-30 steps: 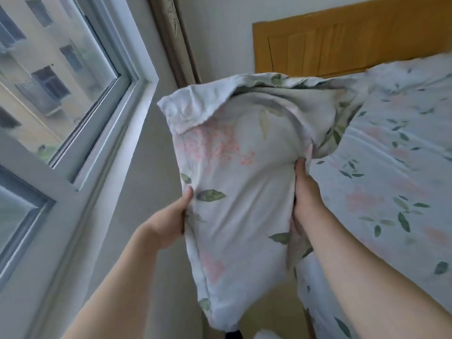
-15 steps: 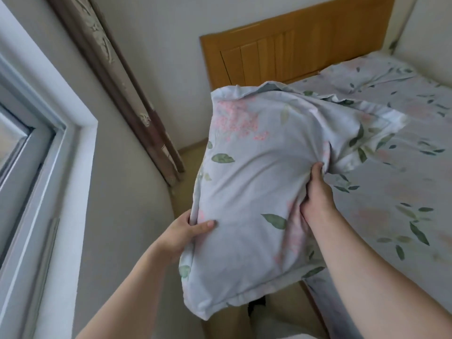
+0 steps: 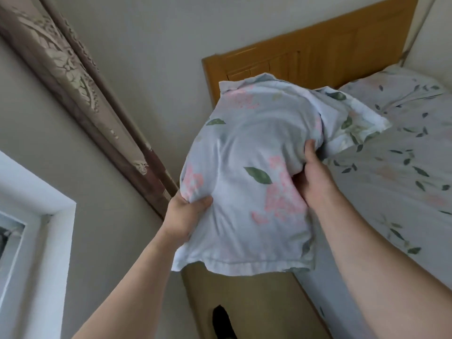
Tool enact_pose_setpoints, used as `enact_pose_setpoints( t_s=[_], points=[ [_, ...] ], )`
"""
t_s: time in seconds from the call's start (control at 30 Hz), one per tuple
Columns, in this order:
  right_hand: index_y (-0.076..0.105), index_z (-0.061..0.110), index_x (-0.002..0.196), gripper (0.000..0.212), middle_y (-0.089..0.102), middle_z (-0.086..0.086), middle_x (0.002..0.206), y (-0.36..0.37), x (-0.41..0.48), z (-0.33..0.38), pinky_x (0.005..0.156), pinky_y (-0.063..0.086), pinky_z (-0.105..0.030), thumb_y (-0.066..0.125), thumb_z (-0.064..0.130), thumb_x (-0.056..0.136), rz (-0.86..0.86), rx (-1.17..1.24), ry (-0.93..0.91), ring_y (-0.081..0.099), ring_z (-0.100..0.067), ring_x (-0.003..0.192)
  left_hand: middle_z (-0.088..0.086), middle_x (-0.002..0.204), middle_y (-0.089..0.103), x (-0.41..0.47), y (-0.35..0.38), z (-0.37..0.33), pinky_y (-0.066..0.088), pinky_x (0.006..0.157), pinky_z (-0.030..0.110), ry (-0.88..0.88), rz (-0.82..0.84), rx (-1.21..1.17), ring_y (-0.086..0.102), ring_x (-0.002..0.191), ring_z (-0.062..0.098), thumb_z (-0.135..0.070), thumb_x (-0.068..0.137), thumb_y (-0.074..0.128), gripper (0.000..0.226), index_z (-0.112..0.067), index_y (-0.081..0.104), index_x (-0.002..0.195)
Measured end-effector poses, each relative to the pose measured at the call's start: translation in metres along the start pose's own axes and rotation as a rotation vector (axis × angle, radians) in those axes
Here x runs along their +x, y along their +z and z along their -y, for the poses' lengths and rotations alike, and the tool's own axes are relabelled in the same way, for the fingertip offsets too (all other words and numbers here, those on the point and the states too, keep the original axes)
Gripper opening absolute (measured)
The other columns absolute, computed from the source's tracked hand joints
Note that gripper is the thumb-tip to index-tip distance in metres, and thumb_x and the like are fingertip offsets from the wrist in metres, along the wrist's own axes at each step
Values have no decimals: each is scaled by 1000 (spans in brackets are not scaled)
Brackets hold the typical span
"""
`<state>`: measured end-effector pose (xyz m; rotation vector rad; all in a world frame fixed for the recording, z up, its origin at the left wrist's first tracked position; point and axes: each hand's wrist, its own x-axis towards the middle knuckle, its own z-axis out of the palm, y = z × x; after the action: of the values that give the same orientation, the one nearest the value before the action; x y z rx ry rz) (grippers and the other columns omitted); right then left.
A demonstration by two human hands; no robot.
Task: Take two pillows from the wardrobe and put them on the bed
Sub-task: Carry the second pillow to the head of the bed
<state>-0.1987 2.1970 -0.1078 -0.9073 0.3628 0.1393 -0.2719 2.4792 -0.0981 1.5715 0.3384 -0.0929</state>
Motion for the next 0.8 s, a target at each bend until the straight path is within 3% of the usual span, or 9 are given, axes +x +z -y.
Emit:
enact_pose_setpoints(
  t_s=[0.07, 0.17, 0.27, 0.33, 0.5, 0.6, 0.7, 0.77, 0.8],
  points=[
    [70, 24, 116, 44, 77, -7, 103, 14, 36, 1, 88, 57, -40, 61, 59, 93, -25, -119, 18, 74, -26, 97, -1, 106, 78, 56, -7, -28, 58, 86, 39, 71, -17, -36, 74, 97, 19, -13, 81, 80, 34, -21, 69, 113],
    [66, 25, 136, 59, 71, -8, 131, 31, 75, -24, 109, 48, -49, 66, 59, 88, 33, -185, 208, 67, -28, 121, -4, 105, 78, 139, -10, -70, 59, 82, 33, 161, 24, -69, 75, 95, 17, -14, 82, 80, 35, -19, 68, 114],
    [74, 23, 125, 59, 75, -6, 123, 62, 101, -59, 99, 54, -44, 66, 66, 85, -31, -178, 371, 71, -27, 113, -2, 96, 79, 220, 0, -104, 62, 75, 33, 137, 115, -3, 76, 87, 18, -14, 82, 79, 28, -13, 70, 109],
    [77, 20, 120, 62, 76, -9, 120, 78, 111, -74, 96, 55, -45, 64, 69, 85, -25, -111, 448, 72, -31, 111, 5, 99, 78, 255, 13, -116, 62, 79, 40, 111, 152, 34, 76, 91, 26, -15, 81, 79, 30, -10, 68, 108],
    [67, 22, 136, 65, 65, -13, 139, 100, 179, -72, 114, 42, -51, 59, 67, 90, -2, 143, 308, 60, -36, 129, 6, 93, 71, 348, 51, -135, 57, 87, 38, 34, 180, 129, 70, 92, 28, -24, 84, 77, 19, -13, 63, 93],
    [59, 20, 144, 71, 56, -14, 149, 93, 231, -56, 119, 35, -51, 61, 67, 91, 44, 222, 289, 52, -36, 138, 4, 105, 65, 412, 80, -140, 54, 94, 41, 0, 200, 114, 65, 99, 25, -33, 80, 81, 55, -15, 52, 125],
    [63, 14, 140, 61, 62, -16, 141, 80, 286, -32, 108, 46, -48, 60, 57, 96, -13, 302, 245, 61, -35, 124, 8, 106, 68, 475, 114, -145, 58, 88, 42, -29, 232, 89, 68, 94, 24, -32, 75, 85, 60, -12, 53, 122],
    [64, 10, 138, 53, 67, -18, 134, 76, 323, -9, 99, 54, -47, 60, 44, 97, -74, 336, 199, 67, -36, 114, 11, 115, 70, 523, 141, -154, 59, 87, 48, -88, 300, 89, 71, 98, 29, -41, 58, 93, 82, -14, 55, 125],
    [66, 8, 135, 49, 71, -19, 123, 77, 342, 3, 88, 59, -45, 62, 36, 95, -114, 329, 162, 72, -36, 103, 10, 118, 69, 544, 155, -162, 59, 87, 51, -116, 343, 116, 71, 99, 30, -48, 48, 95, 96, -17, 50, 127]
  ],
)
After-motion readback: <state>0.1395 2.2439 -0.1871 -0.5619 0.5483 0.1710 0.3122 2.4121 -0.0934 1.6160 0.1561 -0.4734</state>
